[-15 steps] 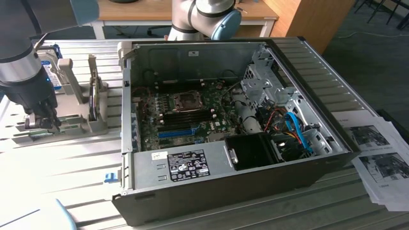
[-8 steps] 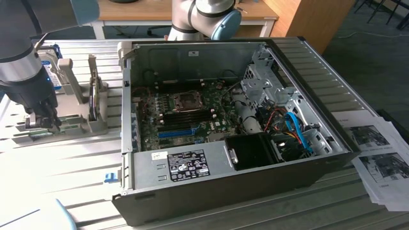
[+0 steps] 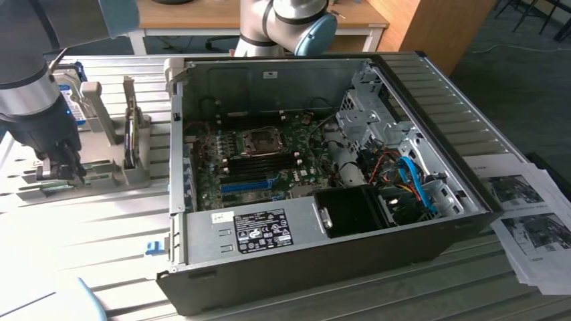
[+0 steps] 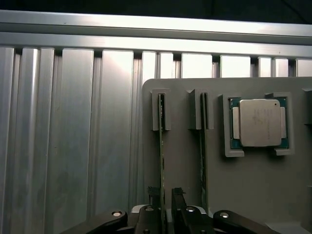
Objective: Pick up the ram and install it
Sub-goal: 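Pick up the ram and move it above insertion slot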
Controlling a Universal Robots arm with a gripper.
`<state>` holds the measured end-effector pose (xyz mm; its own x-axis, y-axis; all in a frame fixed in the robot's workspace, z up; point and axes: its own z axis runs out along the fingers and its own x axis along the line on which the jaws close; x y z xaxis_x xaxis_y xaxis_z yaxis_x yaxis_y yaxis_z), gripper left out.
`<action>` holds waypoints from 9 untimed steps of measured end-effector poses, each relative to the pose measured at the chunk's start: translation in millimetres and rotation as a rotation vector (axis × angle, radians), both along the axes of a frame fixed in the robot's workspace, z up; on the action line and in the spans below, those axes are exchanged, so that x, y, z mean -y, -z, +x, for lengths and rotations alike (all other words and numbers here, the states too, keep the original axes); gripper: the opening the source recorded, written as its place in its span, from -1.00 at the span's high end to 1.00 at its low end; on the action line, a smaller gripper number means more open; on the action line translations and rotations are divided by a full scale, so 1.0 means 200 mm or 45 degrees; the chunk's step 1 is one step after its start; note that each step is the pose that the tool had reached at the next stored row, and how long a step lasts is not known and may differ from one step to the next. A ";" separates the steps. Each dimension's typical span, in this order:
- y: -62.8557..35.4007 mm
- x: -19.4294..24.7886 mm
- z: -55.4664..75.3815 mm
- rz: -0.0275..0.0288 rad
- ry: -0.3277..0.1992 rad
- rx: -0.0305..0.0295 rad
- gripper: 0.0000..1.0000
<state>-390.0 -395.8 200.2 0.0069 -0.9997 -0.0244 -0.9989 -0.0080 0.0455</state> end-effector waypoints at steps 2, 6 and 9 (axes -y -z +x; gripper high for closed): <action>0.004 -0.001 0.00 0.0000 0.000 -0.0001 0.55; 0.005 -0.001 0.00 -0.0001 0.000 -0.0002 0.55; 0.007 -0.006 0.00 0.0003 0.000 0.0004 0.55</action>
